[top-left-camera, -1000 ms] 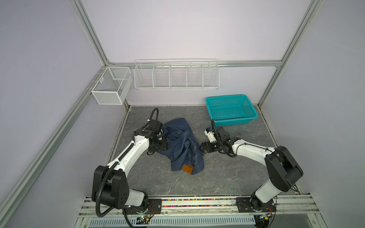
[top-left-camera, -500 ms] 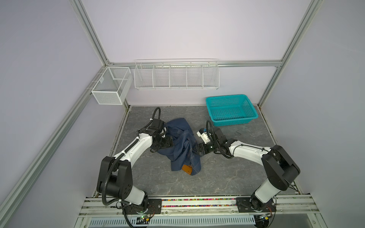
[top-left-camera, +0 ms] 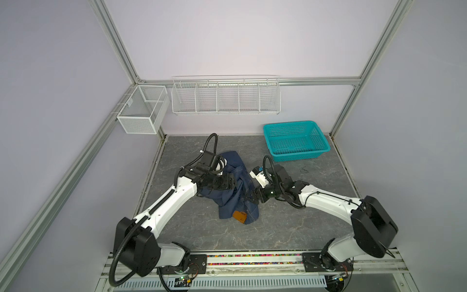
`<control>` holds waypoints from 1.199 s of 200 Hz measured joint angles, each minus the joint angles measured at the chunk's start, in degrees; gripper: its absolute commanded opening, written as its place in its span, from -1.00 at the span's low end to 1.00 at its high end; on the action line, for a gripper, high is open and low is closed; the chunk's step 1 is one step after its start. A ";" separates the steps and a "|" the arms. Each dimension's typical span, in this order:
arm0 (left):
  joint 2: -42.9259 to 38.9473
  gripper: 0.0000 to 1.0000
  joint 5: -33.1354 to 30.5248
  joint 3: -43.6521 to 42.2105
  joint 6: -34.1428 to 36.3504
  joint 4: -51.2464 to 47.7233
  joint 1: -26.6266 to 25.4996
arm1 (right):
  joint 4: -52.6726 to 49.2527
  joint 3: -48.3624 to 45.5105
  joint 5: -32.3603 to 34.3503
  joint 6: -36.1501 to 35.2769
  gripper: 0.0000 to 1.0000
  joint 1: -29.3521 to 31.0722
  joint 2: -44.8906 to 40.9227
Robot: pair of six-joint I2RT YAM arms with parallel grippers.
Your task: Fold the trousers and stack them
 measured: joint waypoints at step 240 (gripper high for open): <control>4.33 -1.00 -32.15 31.19 15.89 -17.18 12.48 | -24.26 27.15 16.94 -17.70 -0.87 -22.71 -8.59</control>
